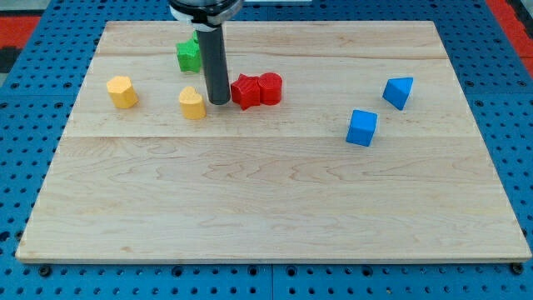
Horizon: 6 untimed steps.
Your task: Move the yellow heart diagonally bottom of the yellow hexagon
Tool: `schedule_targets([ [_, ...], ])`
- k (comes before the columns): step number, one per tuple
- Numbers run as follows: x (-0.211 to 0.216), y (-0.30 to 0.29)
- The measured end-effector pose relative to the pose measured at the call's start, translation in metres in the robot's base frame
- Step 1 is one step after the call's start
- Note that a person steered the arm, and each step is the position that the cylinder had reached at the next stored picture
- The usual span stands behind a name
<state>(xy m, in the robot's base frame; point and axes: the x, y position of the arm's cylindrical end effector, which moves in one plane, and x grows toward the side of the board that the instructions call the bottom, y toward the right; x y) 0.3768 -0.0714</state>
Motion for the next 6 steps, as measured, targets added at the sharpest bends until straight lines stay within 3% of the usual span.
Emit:
schedule_targets([
  [2, 0.003, -0.103],
  [6, 0.0, -0.08],
])
